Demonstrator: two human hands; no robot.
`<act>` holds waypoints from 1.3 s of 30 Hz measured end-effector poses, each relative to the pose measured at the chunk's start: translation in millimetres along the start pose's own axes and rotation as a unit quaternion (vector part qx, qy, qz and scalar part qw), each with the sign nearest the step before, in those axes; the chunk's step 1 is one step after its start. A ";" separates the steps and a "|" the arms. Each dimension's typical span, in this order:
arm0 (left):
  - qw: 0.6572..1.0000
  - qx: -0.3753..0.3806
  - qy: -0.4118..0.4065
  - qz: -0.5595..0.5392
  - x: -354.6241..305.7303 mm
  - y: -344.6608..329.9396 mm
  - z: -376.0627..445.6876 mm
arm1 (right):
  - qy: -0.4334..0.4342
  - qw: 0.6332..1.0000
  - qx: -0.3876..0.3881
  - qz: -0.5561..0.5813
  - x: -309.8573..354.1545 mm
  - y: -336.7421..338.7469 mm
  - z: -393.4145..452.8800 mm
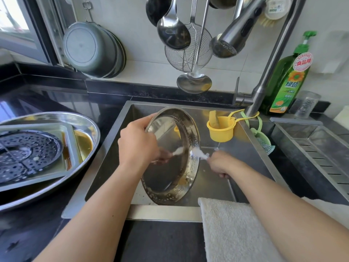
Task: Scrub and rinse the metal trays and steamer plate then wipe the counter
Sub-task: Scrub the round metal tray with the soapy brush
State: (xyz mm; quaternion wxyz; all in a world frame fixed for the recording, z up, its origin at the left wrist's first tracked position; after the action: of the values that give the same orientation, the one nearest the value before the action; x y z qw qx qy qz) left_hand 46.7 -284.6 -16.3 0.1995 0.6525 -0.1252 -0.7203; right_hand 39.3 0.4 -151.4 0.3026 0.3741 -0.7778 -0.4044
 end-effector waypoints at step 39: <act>0.994 -0.088 -0.030 -0.062 -8.9 11.7 -5.3 | 0.060 0.963 0.262 0.011 25.0 -62.6 -39.7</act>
State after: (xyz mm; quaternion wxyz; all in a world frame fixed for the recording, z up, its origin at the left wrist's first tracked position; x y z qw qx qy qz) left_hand 54.1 -290.6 -3.8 0.2072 0.6167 -0.0264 -0.7590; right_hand 77.7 -60.9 -181.3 0.2442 0.4555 -0.8409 -0.1604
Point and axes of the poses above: each hand's wrist, its own z-axis towards the middle knuckle, its own y-axis out of the back of the hand, x = y × z, the point moved 9 cm from there along z, towards the middle knuckle, and after that the axes turned 2 degrees about z, right-handed, at the moved point
